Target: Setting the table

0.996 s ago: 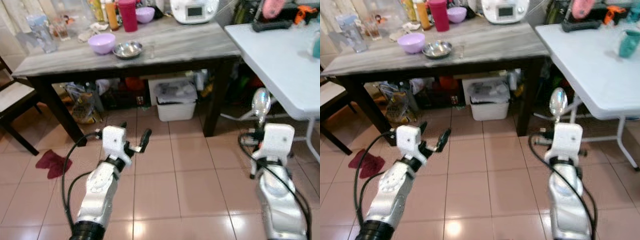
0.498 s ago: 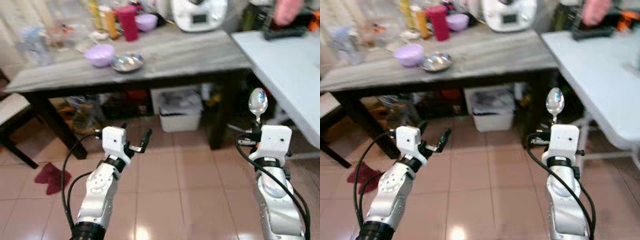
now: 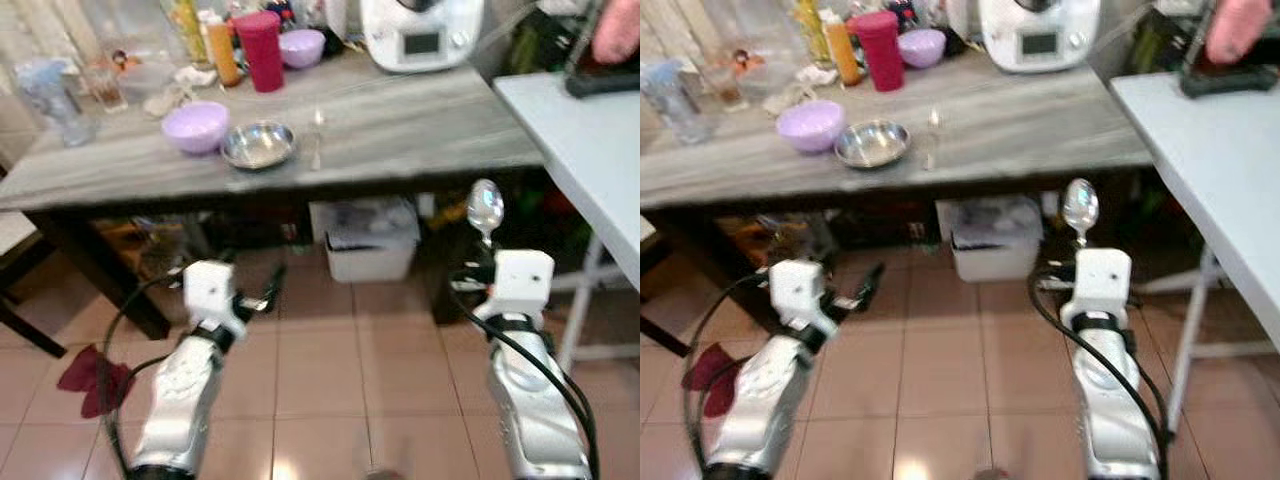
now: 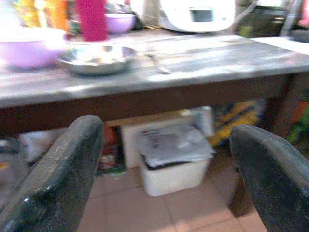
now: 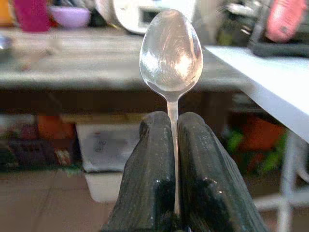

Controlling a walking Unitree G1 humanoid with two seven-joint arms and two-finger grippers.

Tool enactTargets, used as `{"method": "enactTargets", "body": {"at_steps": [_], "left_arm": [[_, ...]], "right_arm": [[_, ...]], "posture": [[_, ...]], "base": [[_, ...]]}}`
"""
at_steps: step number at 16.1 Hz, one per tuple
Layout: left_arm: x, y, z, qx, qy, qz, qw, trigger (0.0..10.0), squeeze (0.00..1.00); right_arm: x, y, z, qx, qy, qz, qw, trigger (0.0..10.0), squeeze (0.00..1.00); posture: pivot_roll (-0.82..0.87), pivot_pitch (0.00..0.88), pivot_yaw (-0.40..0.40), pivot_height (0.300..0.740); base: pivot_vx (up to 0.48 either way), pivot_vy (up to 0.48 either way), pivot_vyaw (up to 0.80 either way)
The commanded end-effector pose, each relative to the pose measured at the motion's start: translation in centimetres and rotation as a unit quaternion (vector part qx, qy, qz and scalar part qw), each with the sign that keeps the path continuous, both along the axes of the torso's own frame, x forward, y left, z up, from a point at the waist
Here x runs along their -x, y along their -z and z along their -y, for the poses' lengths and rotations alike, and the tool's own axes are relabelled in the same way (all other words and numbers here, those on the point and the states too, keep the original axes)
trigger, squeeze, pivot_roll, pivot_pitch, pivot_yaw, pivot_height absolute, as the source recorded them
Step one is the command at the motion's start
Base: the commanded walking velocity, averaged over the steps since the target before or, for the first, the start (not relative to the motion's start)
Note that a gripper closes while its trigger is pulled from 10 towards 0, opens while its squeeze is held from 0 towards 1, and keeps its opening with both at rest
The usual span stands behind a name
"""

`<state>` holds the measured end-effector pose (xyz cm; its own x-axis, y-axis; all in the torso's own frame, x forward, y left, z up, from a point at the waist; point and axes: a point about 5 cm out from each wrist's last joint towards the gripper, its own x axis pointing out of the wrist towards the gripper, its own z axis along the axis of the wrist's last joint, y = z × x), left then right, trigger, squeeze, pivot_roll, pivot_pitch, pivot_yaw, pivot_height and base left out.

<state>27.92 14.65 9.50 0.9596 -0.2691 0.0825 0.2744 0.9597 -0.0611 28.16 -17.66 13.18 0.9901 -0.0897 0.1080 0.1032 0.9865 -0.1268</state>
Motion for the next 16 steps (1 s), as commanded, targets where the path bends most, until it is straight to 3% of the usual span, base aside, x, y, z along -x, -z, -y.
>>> {"method": "enactTargets", "body": {"at_steps": [1, 4, 8, 16], "left_arm": [[0.3, -0.5, -1.9, -0.01, -0.029, 0.003, 1.0, 10.0, 0.0], [0.6, -0.2, -2.2, -0.02, -0.035, 0.003, 0.999, 10.0, 0.0], [0.8, -0.7, -1.5, -0.018, -0.027, 0.001, 0.999, 10.0, 0.0], [0.4, -0.4, -0.9, -0.005, -0.047, -0.016, 0.999, 10.0, 0.0]], "right_arm": [[-0.5, -0.5, -2.1, -0.006, -0.037, 0.012, 0.999, 10.0, 0.0], [-1.1, -0.6, -3.2, -0.017, -0.057, 0.015, 0.998, 10.0, 0.0], [-1.7, -0.6, -3.0, -0.021, -0.056, 0.013, 0.998, 10.0, 0.0], [-1.4, -0.2, -2.8, -0.021, -0.037, 0.003, 0.999, 10.0, 0.0]], "posture": [[-0.14, 0.11, 0.06, 0.74], [-0.1, 0.091, 0.04, 0.74], [-0.08, 0.119, 0.043, 0.74], [-0.1, 0.145, 0.035, 0.74]], "base": [[0.442, 0.0, 0.0], [0.445, 0.0, 0.0], [0.424, 0.0, 0.0], [0.0, 0.0, 0.0]]}}
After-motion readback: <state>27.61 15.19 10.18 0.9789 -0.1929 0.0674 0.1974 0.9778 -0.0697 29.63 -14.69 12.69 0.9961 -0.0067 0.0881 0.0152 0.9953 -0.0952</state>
